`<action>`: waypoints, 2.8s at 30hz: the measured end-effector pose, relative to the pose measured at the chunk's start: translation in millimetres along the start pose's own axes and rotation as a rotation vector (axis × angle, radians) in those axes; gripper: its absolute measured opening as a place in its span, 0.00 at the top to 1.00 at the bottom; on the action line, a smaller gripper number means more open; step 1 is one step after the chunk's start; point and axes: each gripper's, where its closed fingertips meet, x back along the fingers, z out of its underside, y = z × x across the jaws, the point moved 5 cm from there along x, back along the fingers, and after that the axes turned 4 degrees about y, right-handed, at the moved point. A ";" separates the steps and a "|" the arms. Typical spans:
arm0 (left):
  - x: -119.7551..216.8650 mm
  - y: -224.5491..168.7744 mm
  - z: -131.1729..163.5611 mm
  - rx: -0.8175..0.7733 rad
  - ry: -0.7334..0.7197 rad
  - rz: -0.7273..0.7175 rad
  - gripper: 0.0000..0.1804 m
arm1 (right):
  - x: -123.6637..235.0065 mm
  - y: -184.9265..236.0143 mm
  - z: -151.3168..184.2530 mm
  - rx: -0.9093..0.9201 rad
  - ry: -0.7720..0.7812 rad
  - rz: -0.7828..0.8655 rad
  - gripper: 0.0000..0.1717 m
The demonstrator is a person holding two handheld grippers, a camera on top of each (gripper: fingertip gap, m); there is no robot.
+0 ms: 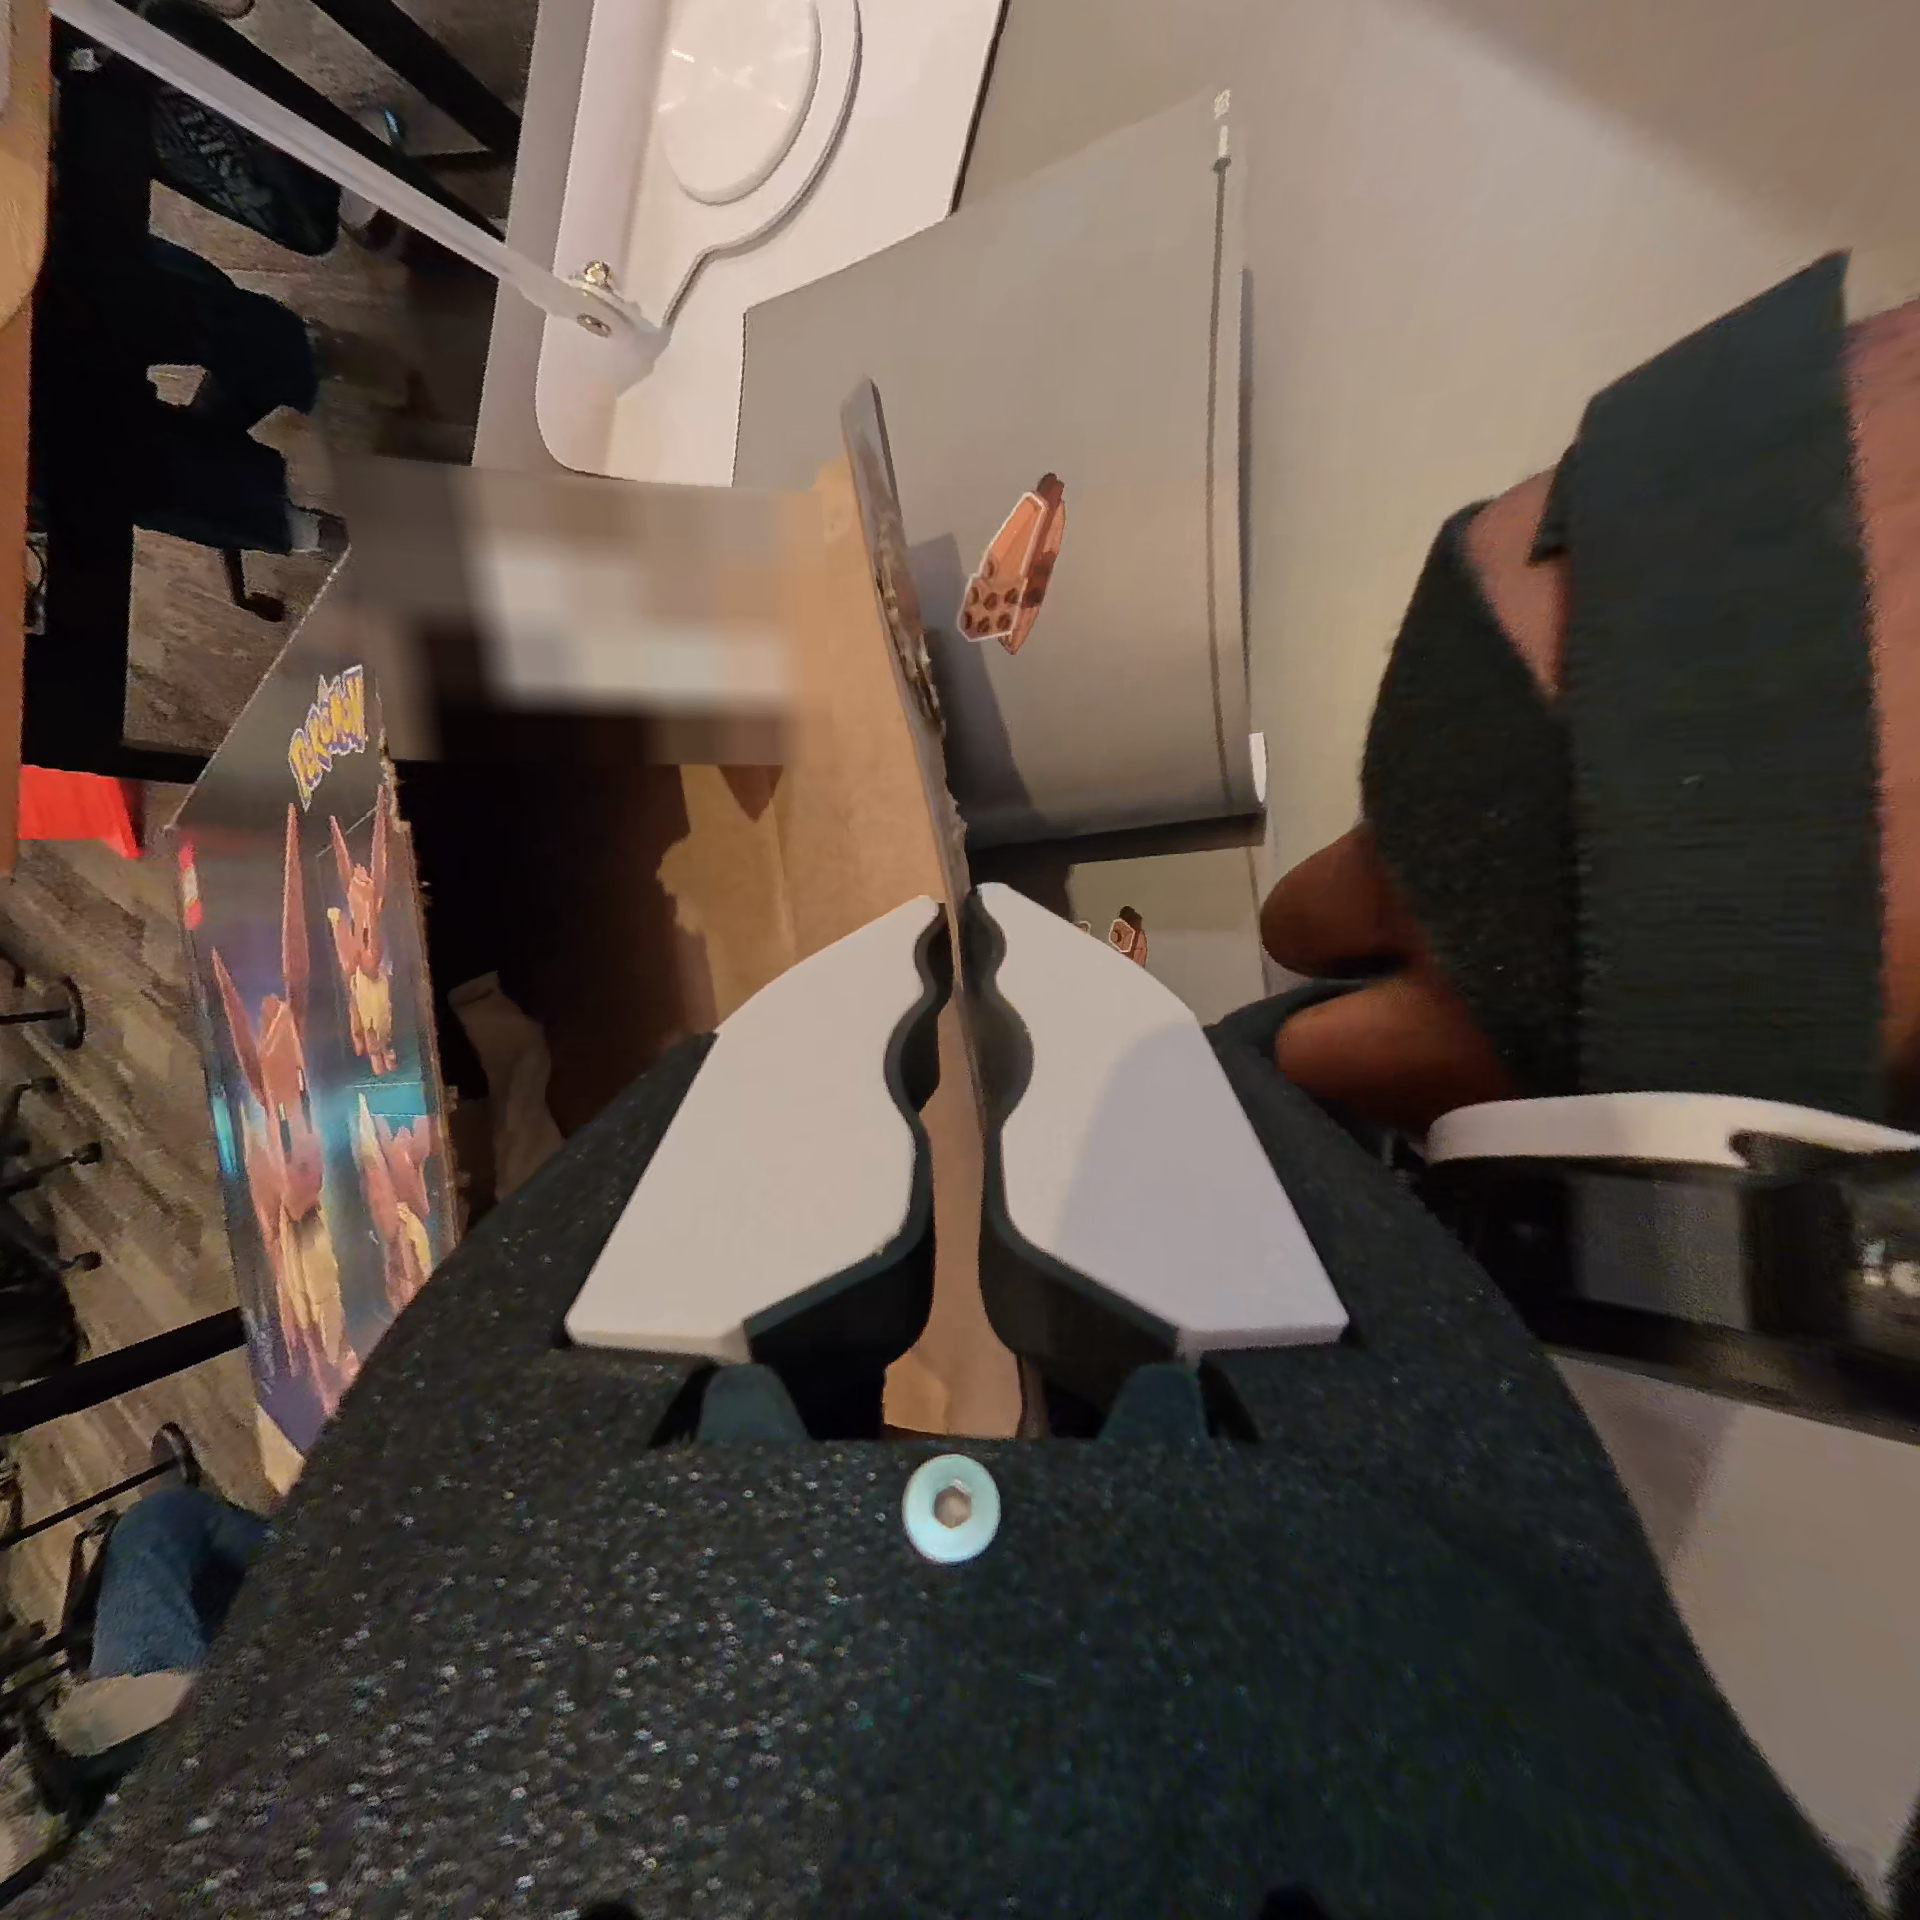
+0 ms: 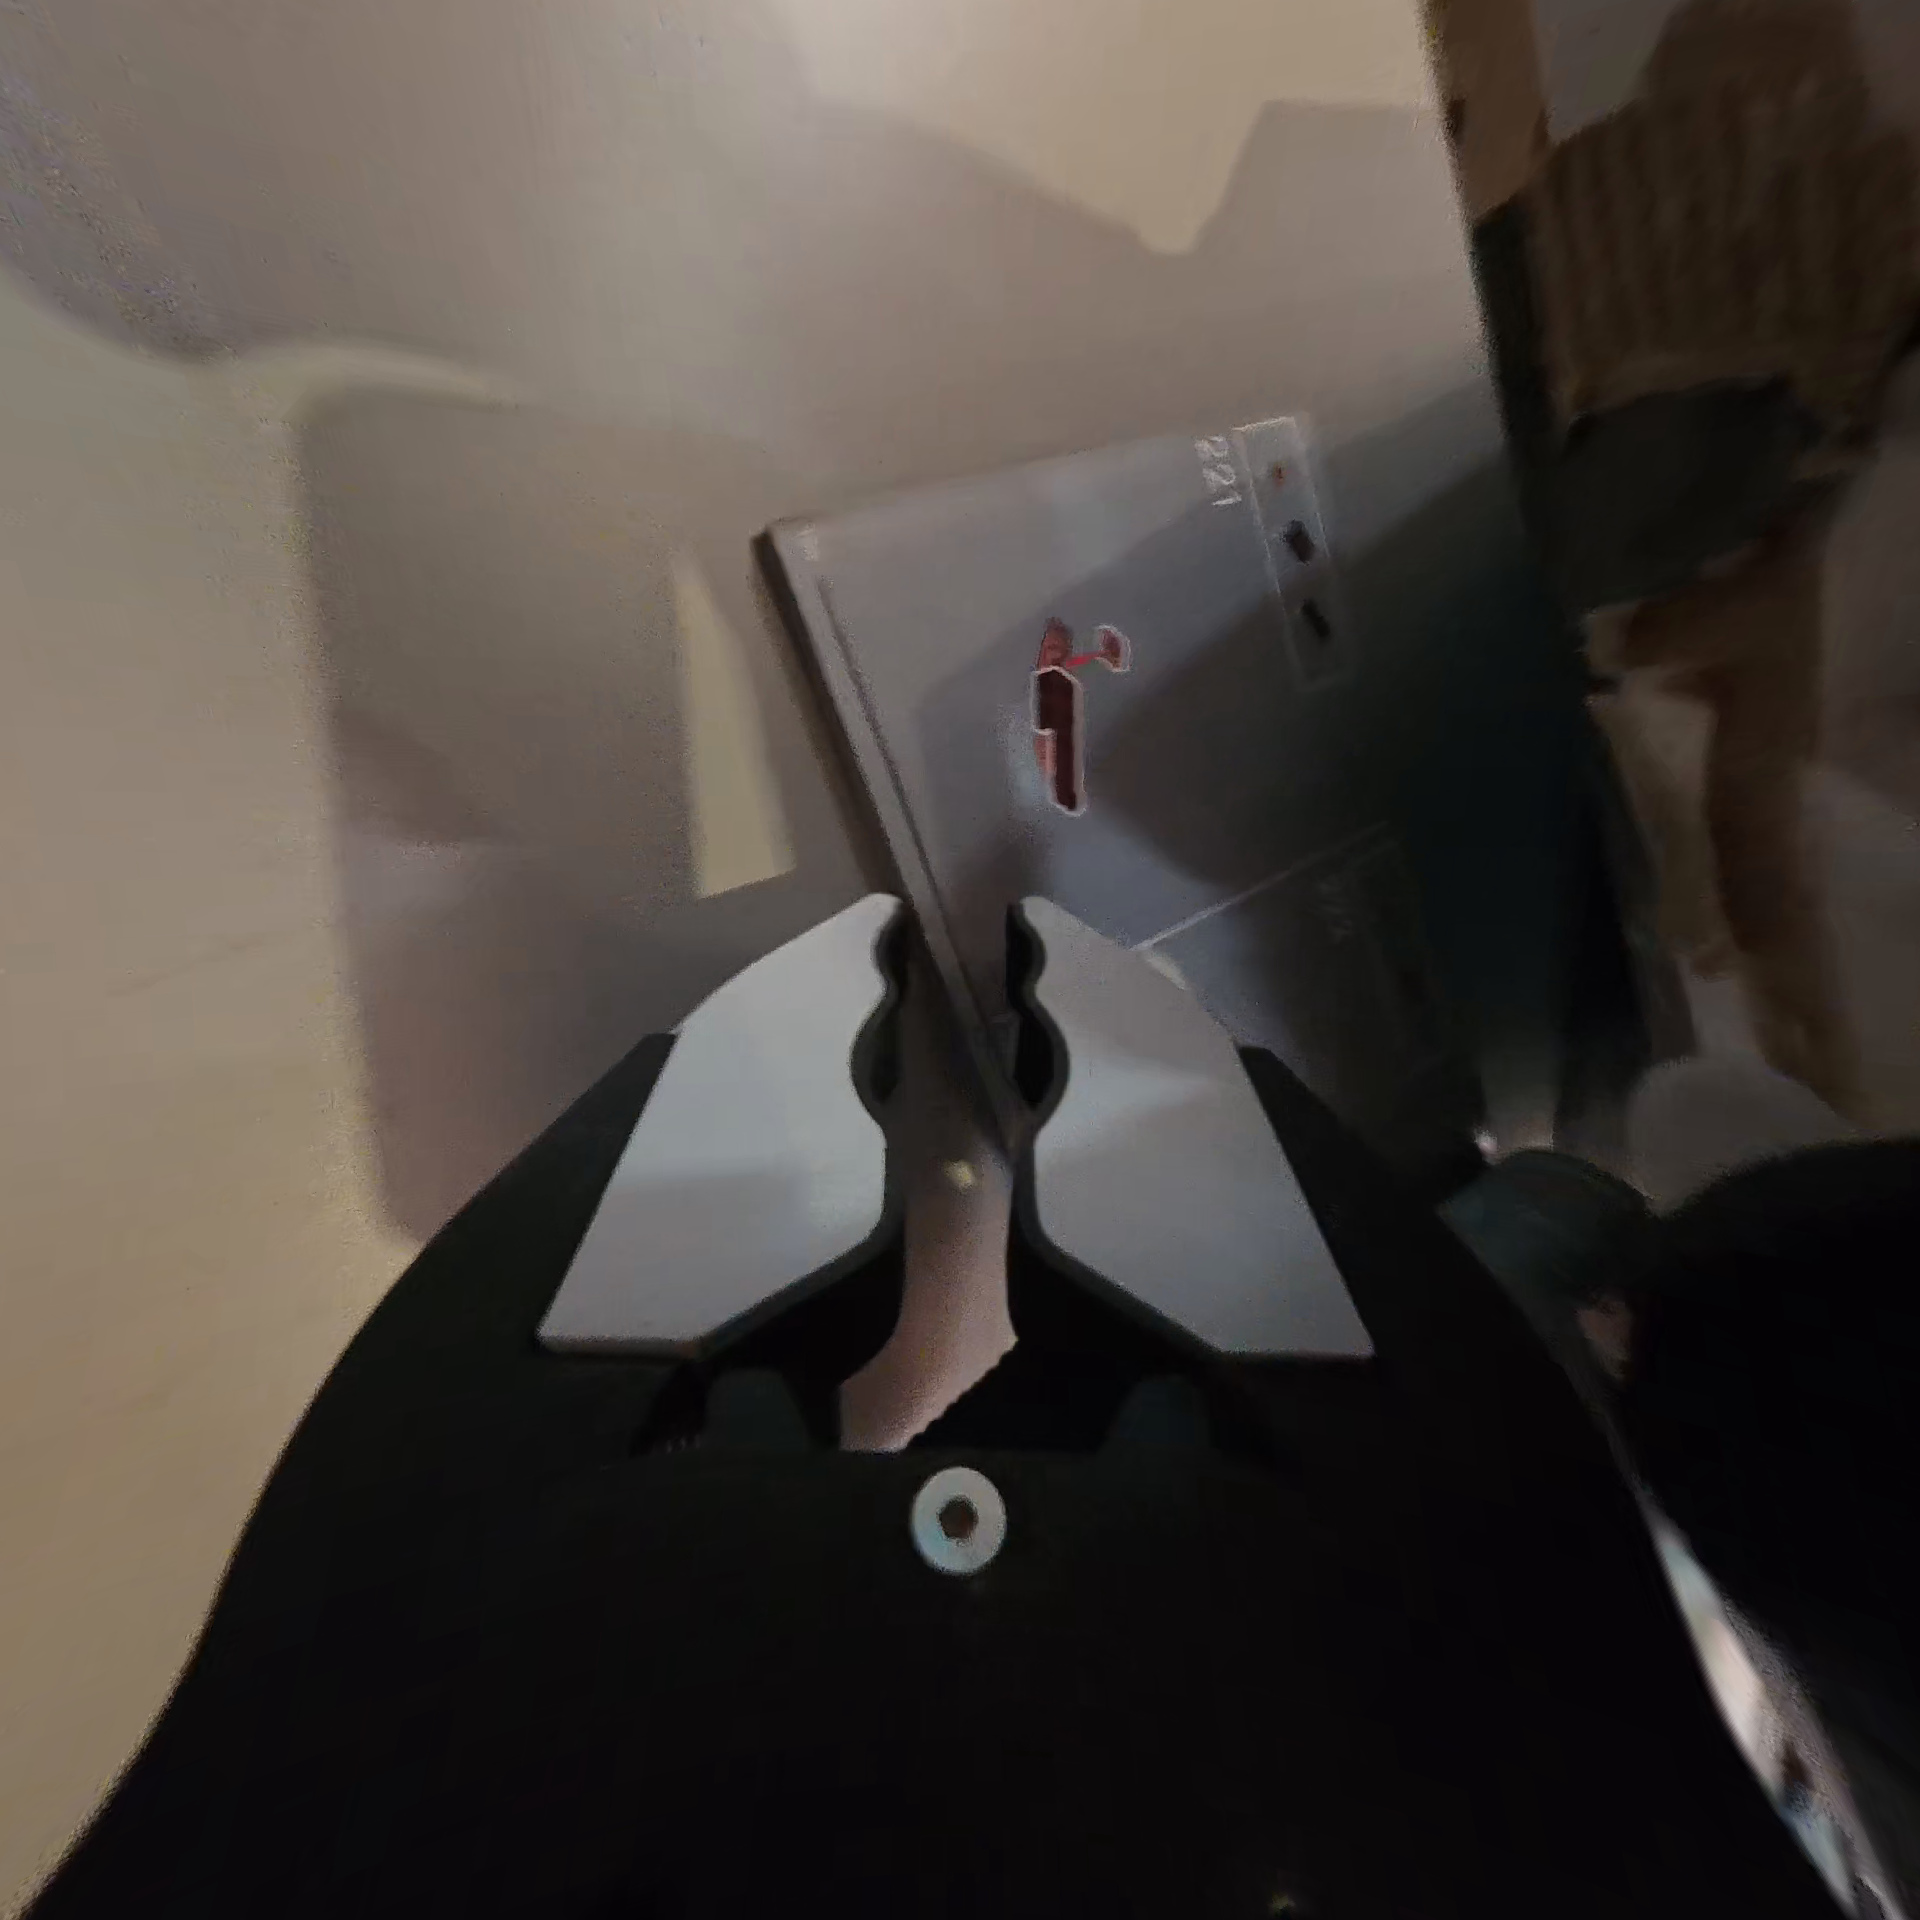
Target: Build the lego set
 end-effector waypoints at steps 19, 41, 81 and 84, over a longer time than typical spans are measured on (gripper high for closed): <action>25.4 -13.6 -5.3 -0.053 -0.075 0.079 0.99 | 27.3 73.8 -17.9 0.007 -0.041 -0.181 0.94; -19.5 -105.5 -74.5 -0.191 0.028 0.222 0.98 | 72.5 138.5 -1.0 0.165 -0.060 -0.236 0.82; 21.8 -130.9 103.6 0.284 -0.096 0.226 0.70 | 128.3 -4.5 120.7 0.148 0.177 0.107 0.82; 23.5 -134.2 106.1 0.310 -0.090 0.249 0.71 | 122.5 -12.2 121.2 0.127 0.178 0.023 0.81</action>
